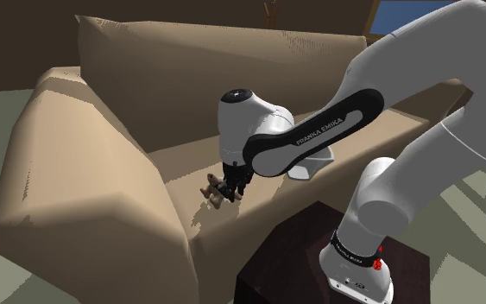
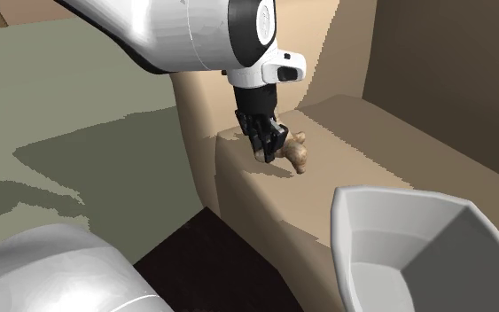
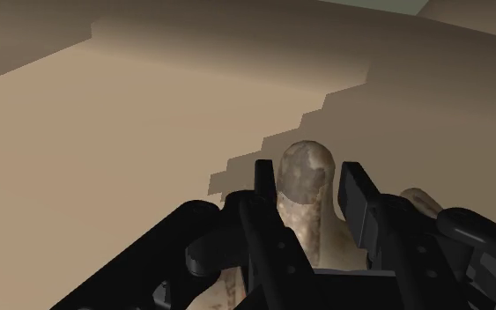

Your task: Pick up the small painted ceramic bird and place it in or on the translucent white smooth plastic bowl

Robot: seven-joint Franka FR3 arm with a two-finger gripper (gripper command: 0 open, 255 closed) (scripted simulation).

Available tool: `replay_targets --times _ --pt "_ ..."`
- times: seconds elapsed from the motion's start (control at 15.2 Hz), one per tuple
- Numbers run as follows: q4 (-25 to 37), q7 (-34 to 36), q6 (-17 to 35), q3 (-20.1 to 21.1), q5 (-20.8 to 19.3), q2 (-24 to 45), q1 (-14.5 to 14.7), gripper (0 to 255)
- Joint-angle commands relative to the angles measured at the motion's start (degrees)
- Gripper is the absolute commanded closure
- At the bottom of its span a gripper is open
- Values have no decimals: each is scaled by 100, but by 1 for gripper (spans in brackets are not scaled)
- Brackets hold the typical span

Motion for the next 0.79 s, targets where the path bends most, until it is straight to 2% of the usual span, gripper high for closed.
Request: replay_targets --times 0.0,0.73 --pt "0 0 4 1 1 1 1 255" --pt "499 -229 -990 -178 116 -517 82 255"
